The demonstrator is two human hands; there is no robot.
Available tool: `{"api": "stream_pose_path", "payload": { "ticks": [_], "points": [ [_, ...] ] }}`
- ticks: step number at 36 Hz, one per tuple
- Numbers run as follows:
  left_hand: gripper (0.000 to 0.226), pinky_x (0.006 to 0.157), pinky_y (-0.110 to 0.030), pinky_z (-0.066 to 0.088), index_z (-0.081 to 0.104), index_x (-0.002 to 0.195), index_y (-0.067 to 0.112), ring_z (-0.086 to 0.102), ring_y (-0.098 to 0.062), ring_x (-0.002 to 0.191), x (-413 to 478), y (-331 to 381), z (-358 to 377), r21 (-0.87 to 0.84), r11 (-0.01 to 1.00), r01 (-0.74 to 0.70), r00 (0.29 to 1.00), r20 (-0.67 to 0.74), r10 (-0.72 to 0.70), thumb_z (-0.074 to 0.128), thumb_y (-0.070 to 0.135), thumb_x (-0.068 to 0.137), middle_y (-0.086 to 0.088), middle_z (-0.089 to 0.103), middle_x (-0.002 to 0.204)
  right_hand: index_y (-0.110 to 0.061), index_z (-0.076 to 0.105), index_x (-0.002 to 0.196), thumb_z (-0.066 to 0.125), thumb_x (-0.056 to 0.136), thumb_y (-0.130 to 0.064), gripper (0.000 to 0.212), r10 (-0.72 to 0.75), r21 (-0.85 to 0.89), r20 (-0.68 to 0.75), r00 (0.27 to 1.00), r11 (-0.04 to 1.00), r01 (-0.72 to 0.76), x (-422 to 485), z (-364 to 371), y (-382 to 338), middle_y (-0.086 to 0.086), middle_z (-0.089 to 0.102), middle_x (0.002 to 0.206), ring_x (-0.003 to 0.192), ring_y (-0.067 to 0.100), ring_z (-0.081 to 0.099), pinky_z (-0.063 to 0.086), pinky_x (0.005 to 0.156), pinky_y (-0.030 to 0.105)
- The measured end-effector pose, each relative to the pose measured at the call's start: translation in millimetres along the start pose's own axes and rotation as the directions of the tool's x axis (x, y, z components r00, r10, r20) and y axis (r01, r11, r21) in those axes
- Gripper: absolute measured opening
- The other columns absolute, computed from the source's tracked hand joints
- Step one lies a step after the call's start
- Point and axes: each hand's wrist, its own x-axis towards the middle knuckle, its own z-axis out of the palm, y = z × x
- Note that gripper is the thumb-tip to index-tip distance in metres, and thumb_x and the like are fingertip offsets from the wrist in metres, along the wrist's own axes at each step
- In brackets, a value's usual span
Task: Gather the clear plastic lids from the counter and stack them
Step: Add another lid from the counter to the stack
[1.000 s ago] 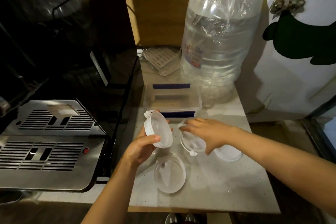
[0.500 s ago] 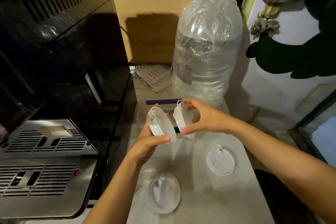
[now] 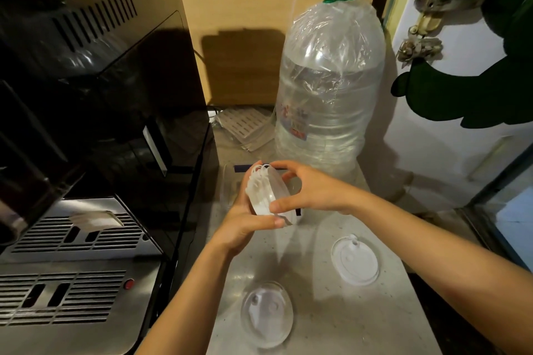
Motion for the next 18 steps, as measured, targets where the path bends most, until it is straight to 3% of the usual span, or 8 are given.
{"api": "stream_pose_path", "payload": {
  "ticks": [7, 10, 15, 18],
  "points": [
    [0.09, 0.083, -0.034, 0.053, 0.031, 0.12, 0.053, 0.048, -0.022, 0.123, 0.3, 3.1, -1.2, 0.006, 1.0, 0.002, 1.0, -0.02, -0.002, 0.073, 0.019, 0.048, 0.001, 0.05, 0.128, -0.03, 0.034, 0.136, 0.075, 0.072, -0.033, 0.076, -0.01, 0.014, 0.006, 1.0, 1.0, 0.01, 5.6, 5.8, -5.6, -0.011, 0.046, 0.113, 0.107, 0.009, 0.046, 0.04, 0.081, 0.015],
    [0.088, 0.082, -0.036, 0.053, 0.033, 0.117, 0.055, 0.049, -0.022, 0.122, 0.6, 2.3, -2.4, 0.021, 1.0, 0.0, 0.999, -0.048, 0.001, 0.073, 0.02, 0.047, 0.004, 0.051, 0.125, -0.03, 0.034, 0.136, 0.076, 0.071, -0.034, 0.078, -0.009, 0.0, 0.007, 1.0, 1.0, 0.009, 6.8, 7.7, -6.9, -0.01, 0.046, 0.115, 0.111, 0.01, 0.047, 0.039, 0.089, 0.019],
    [0.096, 0.084, -0.033, 0.053, 0.03, 0.126, 0.047, 0.048, -0.021, 0.122, 0.8, -3.4, -3.5, 0.013, 1.0, 0.004, 0.998, -0.068, -0.003, 0.074, 0.02, 0.045, 0.002, 0.048, 0.127, -0.029, 0.032, 0.138, 0.075, 0.071, -0.036, 0.081, 0.01, -0.008, 0.033, 0.999, 1.0, -0.01, 9.2, 10.9, -5.4, -0.006, 0.047, 0.131, 0.118, 0.01, 0.045, 0.037, 0.095, 0.022],
    [0.102, 0.076, -0.028, 0.054, 0.028, 0.135, 0.031, 0.05, -0.024, 0.119, -0.2, -7.7, -3.4, -0.002, 1.0, 0.028, 0.996, -0.087, -0.028, 0.074, 0.02, 0.045, -0.006, 0.049, 0.126, -0.027, 0.03, 0.14, 0.073, 0.074, -0.035, 0.079, 0.013, -0.005, 0.053, 0.999, 1.0, -0.013, 9.9, 13.1, -3.0, -0.004, 0.044, 0.14, 0.113, 0.006, 0.041, 0.035, 0.091, 0.02]
  ]
}}
